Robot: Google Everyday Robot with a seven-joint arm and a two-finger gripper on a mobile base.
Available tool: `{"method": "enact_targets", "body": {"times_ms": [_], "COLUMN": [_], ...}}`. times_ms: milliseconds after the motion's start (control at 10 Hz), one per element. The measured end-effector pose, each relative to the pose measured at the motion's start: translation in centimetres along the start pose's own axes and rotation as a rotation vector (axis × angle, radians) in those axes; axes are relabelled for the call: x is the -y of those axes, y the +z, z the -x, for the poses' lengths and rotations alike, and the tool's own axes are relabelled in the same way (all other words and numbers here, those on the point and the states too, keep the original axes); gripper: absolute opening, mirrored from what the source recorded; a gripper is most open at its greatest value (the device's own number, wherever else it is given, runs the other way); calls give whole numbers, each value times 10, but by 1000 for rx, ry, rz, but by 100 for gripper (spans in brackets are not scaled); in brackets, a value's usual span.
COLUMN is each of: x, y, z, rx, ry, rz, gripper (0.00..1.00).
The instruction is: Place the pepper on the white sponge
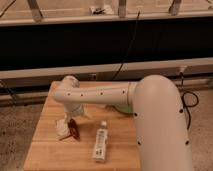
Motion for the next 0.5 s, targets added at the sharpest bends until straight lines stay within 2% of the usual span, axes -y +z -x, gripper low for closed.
{"method": "enact_targets", "body": {"times_ms": [500], "x": [-11], "y": [19], "z": [-5], "rx": [22], "ry": [34], "rz": [-12], "gripper": [80]}}
